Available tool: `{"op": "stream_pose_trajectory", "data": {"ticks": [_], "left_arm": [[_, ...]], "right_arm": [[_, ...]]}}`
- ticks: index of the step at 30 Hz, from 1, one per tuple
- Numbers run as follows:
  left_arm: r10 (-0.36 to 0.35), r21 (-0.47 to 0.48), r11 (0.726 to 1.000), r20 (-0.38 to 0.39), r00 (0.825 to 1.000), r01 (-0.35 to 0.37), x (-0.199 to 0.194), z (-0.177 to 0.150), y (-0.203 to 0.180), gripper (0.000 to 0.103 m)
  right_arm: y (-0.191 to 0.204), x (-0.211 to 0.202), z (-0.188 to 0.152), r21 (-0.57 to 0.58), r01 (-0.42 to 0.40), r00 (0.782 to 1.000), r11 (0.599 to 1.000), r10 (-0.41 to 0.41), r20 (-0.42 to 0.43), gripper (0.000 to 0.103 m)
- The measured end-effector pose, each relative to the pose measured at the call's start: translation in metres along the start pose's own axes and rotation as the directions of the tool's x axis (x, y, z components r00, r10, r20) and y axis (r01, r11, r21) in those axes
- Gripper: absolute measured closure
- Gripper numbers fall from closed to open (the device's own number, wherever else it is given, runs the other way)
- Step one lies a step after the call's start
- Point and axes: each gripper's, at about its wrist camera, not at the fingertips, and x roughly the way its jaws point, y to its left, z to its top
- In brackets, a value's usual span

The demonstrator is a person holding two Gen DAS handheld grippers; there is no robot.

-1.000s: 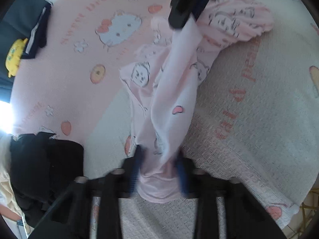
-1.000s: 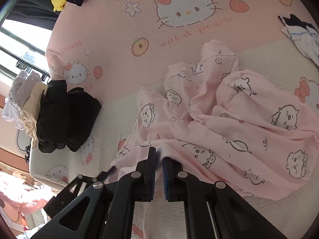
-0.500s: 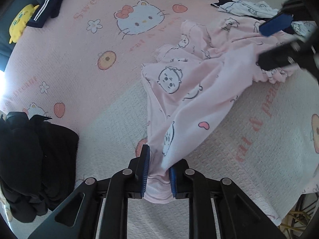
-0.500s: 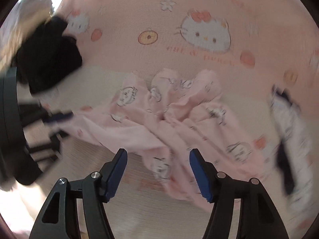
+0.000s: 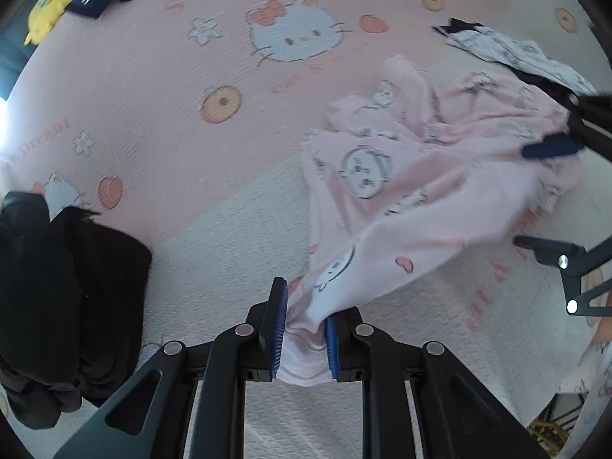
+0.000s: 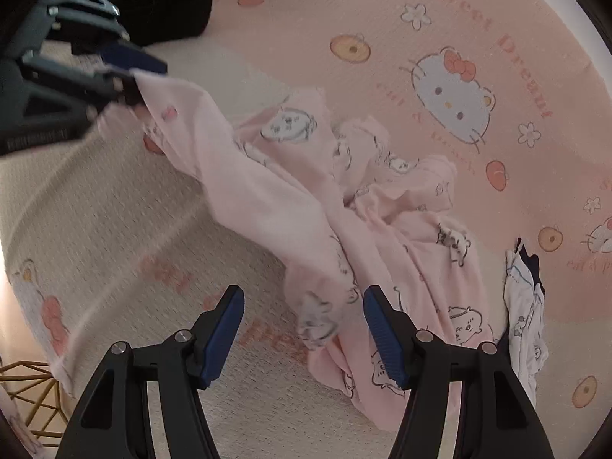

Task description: Fold clothes

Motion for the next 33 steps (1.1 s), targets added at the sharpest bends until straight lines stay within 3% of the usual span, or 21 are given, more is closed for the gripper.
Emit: {"op": "stream_pose_trajectory", "data": {"ticks": [2,5,11,14,16,19,23,25,27,29,30,31,32,33], "left_arm": [[-0.027,-0.038,0.999,-0.016,1.0,0.026,0.007,0.004,0.009,0.087],[-0.057,-0.1,0.994,-0.034,0.998,0.053,0.013,0.006,0.018,0.087],[-0.036,-0.139,0.99,-0.045,0.998,0.029,0.024,0.014,0.023,0.087],[-0.036,-0.161,0.987,-0.075,0.997,0.023,0.031,0.016,0.03,0.087],[-0.048,-0.185,0.982,-0.084,0.995,0.031,0.033,0.015,0.035,0.087],[-0.045,-0.215,0.976,-0.092,0.995,0.024,0.034,0.013,0.043,0.087],[-0.091,-0.213,0.975,-0.095,0.991,0.069,0.031,0.012,0.042,0.087],[-0.188,-0.261,0.951,-0.075,0.979,0.163,0.023,0.005,0.047,0.087],[-0.285,-0.328,0.911,-0.061,0.957,0.25,0.017,0.0,0.055,0.086],[-0.313,-0.373,0.885,-0.034,0.949,0.278,0.01,-0.006,0.061,0.078],[-0.327,-0.395,0.871,-0.02,0.945,0.292,0.006,-0.009,0.064,0.073],[-0.335,-0.413,0.859,-0.007,0.942,0.302,0.003,-0.012,0.067,0.059],[-0.336,-0.424,0.852,0.004,0.942,0.306,-0.001,-0.014,0.069,0.043],[-0.338,-0.435,0.845,0.014,0.941,0.31,-0.004,-0.016,0.071,0.04]], "right_arm": [[-0.007,0.004,0.001,0.027,0.017,1.0,0.999,-0.017,-0.003,0.04],[-0.031,-0.001,0.006,0.155,-0.009,0.999,0.988,0.003,0.038,0.084],[-0.081,-0.008,0.001,0.4,-0.13,0.99,0.907,0.097,0.102,0.09],[-0.099,0.001,-0.006,0.466,-0.079,0.997,0.881,0.065,0.048,0.094],[-0.109,0.007,-0.012,0.511,-0.079,0.997,0.856,0.079,0.022,0.094],[-0.12,0.007,-0.014,0.558,-0.136,0.99,0.819,0.129,0.052,0.094],[-0.118,0.0,-0.012,0.543,-0.158,0.987,0.824,0.139,0.076,0.094],[-0.118,-0.007,-0.014,0.551,-0.199,0.98,0.81,0.164,0.111,0.094],[-0.117,-0.017,-0.017,0.558,-0.253,0.967,0.79,0.194,0.165,0.092],[-0.115,-0.026,-0.018,0.551,-0.272,0.961,0.789,0.197,0.192,0.09],[-0.113,-0.028,-0.017,0.545,-0.259,0.965,0.798,0.185,0.187,0.082],[-0.112,-0.03,-0.016,0.539,-0.245,0.968,0.806,0.172,0.183,0.073],[-0.11,-0.03,-0.018,0.538,-0.237,0.97,0.809,0.165,0.179,0.054],[-0.108,-0.031,-0.02,0.539,-0.229,0.972,0.811,0.159,0.174,0.044]]}}
